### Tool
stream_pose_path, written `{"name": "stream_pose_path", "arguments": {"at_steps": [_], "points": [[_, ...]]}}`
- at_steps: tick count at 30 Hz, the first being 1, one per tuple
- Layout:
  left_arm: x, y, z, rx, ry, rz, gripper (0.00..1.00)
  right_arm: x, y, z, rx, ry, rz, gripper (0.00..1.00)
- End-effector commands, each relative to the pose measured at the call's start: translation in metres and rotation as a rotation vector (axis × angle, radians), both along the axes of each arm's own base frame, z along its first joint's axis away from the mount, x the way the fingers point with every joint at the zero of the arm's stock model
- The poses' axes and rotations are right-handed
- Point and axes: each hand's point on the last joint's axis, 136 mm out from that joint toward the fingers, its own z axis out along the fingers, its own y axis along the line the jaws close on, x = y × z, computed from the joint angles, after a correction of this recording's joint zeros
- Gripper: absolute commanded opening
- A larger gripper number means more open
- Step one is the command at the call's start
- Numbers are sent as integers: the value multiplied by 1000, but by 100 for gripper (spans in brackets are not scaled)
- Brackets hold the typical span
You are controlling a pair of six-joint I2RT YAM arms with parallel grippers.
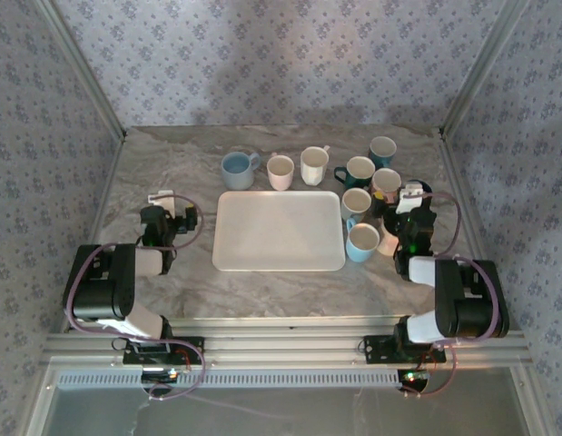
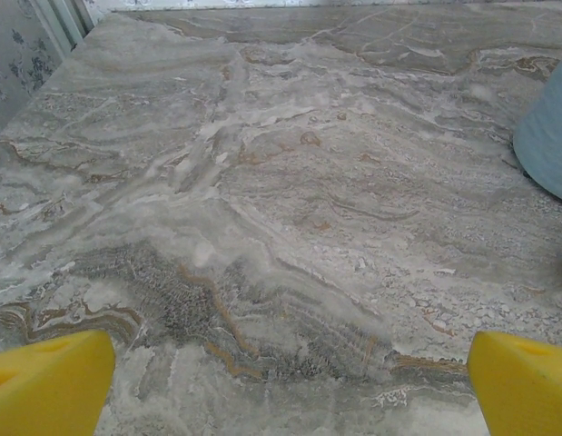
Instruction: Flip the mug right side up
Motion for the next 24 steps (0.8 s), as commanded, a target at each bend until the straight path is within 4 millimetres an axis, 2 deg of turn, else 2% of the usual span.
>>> {"name": "stream_pose_path", "arguments": {"at_steps": [1,24], "points": [[5,3,6,-12,-12,7,100,-10,3,-54,18,170,5,100],[6,3,6,-17,-10,5,100,-8,2,-59,20,176,2,100]]}}
